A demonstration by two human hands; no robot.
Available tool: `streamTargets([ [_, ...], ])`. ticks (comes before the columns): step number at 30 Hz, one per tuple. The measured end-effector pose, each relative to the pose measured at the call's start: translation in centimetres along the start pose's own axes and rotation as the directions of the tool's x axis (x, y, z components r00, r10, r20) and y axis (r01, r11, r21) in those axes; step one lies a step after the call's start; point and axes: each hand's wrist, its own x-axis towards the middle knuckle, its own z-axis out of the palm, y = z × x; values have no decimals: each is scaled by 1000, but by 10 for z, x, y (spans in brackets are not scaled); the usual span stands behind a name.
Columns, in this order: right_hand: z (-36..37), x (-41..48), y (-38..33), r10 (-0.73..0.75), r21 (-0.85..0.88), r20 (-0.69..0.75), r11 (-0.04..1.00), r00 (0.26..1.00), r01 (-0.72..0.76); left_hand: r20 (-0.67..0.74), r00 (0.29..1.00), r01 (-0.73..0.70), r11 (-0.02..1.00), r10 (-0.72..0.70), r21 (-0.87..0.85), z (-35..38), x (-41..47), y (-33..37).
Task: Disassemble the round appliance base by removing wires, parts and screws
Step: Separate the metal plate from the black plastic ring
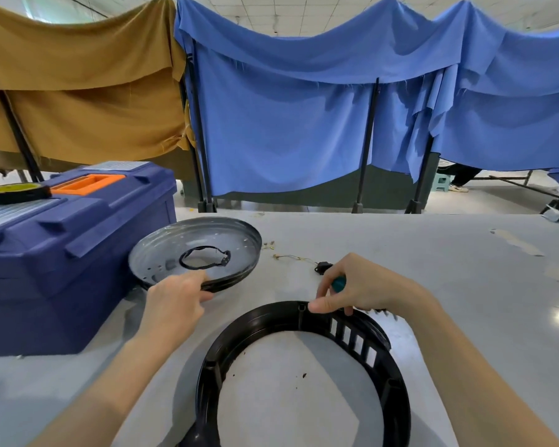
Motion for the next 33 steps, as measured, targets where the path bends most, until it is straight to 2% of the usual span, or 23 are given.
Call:
streamTargets([
  [8, 0, -2, 0, 55, -28, 24, 998, 998, -54, -19, 999, 27, 997, -28, -74, 18, -10, -10],
  [13, 3, 2, 2, 78, -138, -14, 987, 997, -79, -8, 998, 64, 990, -66, -123, 23, -13, -9],
  [23, 6, 6, 8, 81, -153, -20, 985, 997, -83, 7, 1000, 26, 994, -26, -104, 28, -15, -8],
  [28, 13, 9, 14, 84, -132, 23, 988, 996, -81, -8, 1000, -27, 997, 26, -76, 26, -15, -5],
  [30, 15, 9, 15, 70, -121, 46, 991, 996, -64, -49, 996, -75, 994, 71, -82, 25, -14, -2],
  [33, 14, 7, 14, 43, -98, 79, 995, 996, -36, -196, 970, -174, 973, 142, -154, 18, -11, 7],
])
